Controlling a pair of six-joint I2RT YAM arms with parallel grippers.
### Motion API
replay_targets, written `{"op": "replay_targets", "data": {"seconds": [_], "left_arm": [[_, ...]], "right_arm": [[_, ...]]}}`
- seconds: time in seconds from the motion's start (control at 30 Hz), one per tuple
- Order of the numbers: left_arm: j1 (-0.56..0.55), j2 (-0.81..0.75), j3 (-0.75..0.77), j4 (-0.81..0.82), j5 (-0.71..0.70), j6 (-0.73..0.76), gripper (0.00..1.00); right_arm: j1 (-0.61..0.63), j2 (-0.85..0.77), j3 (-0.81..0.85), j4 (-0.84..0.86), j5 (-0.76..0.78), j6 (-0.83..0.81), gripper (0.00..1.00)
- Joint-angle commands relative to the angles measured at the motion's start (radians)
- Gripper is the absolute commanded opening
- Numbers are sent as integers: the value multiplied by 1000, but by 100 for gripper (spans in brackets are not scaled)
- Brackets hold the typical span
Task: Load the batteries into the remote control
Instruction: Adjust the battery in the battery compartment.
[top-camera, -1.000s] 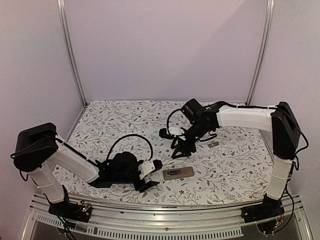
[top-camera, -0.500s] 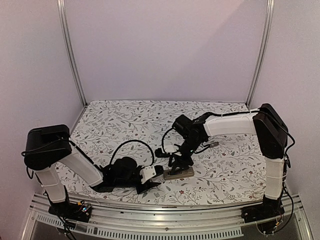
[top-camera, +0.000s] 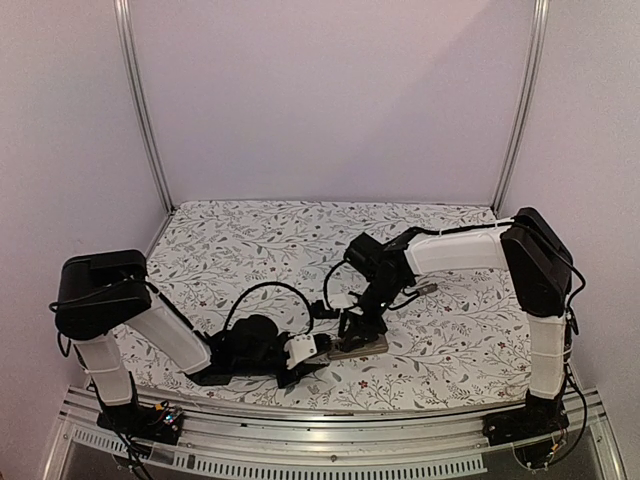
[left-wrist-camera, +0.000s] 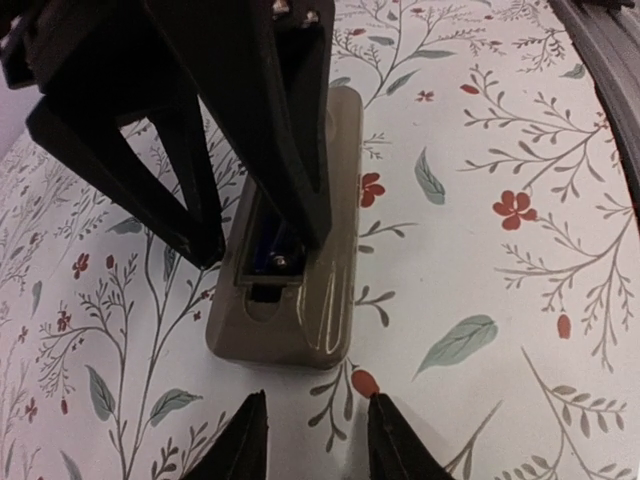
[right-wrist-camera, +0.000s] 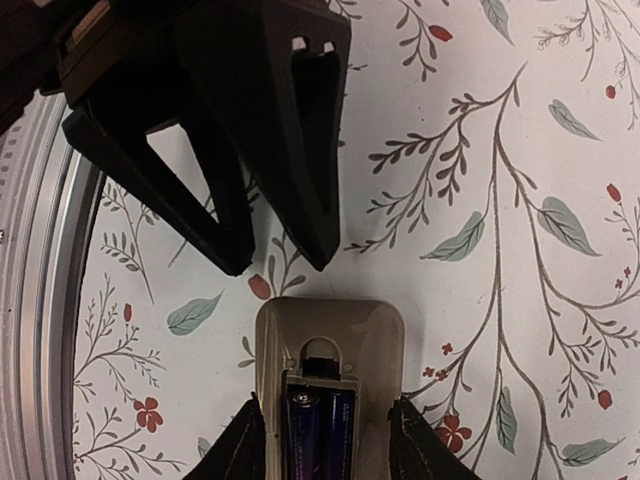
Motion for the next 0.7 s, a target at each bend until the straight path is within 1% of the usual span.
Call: {"op": "replay_targets", "data": {"seconds": [0.0, 0.17, 0.53, 0.67], "left_arm": [[-13, 26, 17, -6, 2, 15, 34], [-13, 25, 18, -11, 1, 13, 34], [-16, 34, 34, -29, -3, 14, 32], [-17, 36, 37, -35, -7, 14, 32]], "right_arm": [[-5, 2, -6, -28, -29, -20, 43], [-22, -24, 7, -23, -61, -20, 43], [-24, -3, 7, -21, -47, -7, 34], [-24, 6, 7, -11, -55, 1, 33]]}}
